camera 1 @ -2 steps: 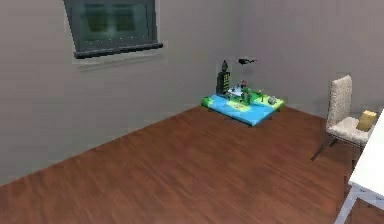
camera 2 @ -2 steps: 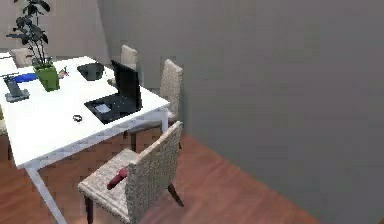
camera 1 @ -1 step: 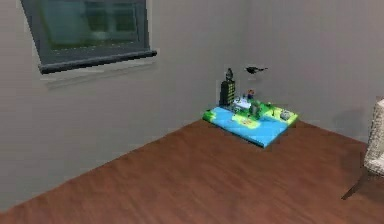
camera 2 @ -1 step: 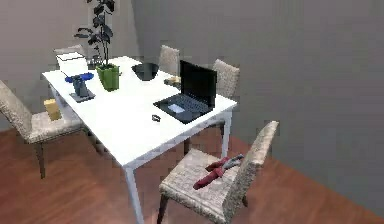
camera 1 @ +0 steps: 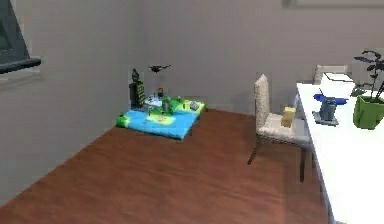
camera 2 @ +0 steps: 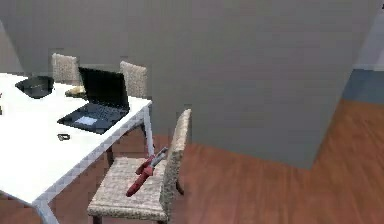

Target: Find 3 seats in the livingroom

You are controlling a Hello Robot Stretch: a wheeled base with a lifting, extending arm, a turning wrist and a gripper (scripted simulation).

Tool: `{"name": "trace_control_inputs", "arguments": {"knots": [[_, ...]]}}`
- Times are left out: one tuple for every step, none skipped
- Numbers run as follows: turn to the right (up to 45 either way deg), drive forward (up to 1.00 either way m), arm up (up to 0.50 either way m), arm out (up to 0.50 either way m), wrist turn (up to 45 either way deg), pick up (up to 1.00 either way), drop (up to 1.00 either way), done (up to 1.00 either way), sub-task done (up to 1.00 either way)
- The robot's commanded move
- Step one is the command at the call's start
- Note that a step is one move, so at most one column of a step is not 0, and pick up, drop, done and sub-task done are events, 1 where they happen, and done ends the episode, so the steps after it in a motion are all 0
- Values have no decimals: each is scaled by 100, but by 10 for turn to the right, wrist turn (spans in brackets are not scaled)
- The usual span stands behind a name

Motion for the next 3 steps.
{"name": "trace_control_inputs", "arguments": {"knots": [[0,100,0,0,0,0,0,0,0],[180,0,0,0,0,0,0,0,0],[0,10,0,0,0,0,0,0,0]]}}
